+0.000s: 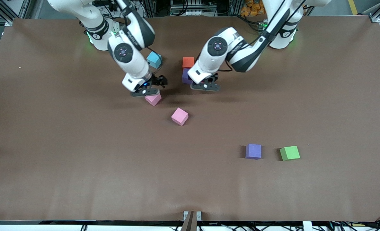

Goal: Arrange blocks into number 1

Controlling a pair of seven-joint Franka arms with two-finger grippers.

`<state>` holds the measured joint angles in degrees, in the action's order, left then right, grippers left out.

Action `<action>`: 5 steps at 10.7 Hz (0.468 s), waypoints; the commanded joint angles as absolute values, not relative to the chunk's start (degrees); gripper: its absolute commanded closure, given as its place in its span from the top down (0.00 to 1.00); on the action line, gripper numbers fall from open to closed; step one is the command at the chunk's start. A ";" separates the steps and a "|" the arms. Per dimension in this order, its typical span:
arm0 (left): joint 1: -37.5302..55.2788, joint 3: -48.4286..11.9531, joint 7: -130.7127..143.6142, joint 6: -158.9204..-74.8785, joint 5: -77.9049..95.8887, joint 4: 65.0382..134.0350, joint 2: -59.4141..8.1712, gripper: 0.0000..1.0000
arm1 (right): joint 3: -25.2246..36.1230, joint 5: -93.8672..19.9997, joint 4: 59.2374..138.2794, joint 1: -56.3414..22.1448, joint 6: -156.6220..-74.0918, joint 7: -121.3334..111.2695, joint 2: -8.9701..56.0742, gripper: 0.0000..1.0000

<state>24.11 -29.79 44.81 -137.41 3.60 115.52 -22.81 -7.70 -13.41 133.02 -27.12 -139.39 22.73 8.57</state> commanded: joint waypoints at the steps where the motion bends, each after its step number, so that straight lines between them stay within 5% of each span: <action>1: 28.89 -25.25 41.85 -136.32 3.69 109.88 -27.06 0.00 | -8.53 -13.53 134.12 -21.36 -139.39 23.97 7.99 1.00; 5: 31.72 -23.12 41.22 -136.32 0.00 106.10 -31.45 0.00 | -7.91 -13.71 133.34 -19.95 -141.49 49.32 10.10 0.99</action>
<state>30.28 -24.03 41.58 -137.41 1.53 109.10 -29.31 -7.42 -13.61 133.35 -20.34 -139.95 39.95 9.21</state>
